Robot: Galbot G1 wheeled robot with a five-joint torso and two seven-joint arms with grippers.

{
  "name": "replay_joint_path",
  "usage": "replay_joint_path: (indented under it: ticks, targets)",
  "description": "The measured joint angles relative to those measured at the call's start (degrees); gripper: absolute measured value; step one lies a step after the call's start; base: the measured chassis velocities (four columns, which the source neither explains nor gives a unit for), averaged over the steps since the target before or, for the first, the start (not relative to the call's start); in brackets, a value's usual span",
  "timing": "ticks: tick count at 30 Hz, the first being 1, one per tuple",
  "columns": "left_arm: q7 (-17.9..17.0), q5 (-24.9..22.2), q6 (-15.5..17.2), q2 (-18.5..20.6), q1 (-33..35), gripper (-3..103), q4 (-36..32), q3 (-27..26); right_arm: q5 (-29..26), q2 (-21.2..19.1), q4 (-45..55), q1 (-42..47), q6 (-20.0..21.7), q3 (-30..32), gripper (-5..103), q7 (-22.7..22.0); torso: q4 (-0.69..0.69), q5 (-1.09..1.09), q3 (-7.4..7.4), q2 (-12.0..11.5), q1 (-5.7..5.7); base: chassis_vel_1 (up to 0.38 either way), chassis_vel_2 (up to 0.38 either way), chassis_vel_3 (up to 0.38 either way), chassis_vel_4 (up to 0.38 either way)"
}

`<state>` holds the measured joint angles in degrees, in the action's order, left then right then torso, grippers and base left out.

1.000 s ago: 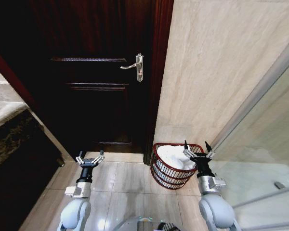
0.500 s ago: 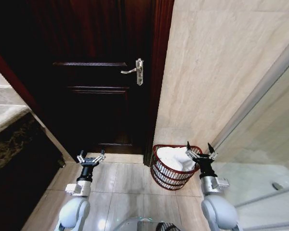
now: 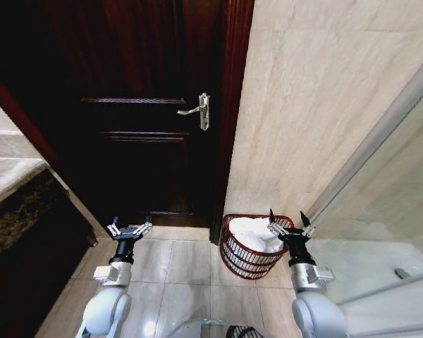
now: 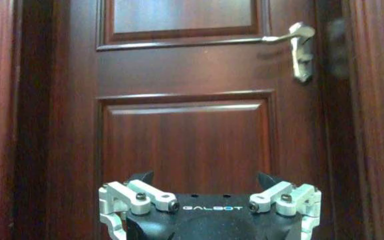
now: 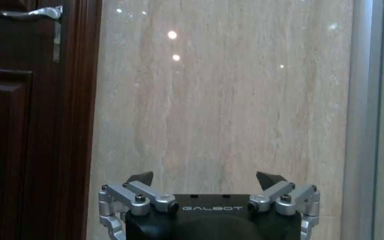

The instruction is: Discard the used towel into the hamper.

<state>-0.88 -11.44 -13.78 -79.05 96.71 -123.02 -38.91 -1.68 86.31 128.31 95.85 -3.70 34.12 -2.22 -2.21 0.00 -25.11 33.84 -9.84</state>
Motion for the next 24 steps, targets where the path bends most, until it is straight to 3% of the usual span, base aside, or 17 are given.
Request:
replay_joint_path:
  ticks: [24]
  targets:
    - [-1.1, -0.2, 1.9, -0.3, -0.3, 100, -0.7, 0.6, -1.2, -0.3, 2.8, 0.7, 1.6, 0.0, 100, -0.2, 0.0, 0.0, -3.18, 5.5, -2.26, 0.0, 0.0, 0.0, 0.0]
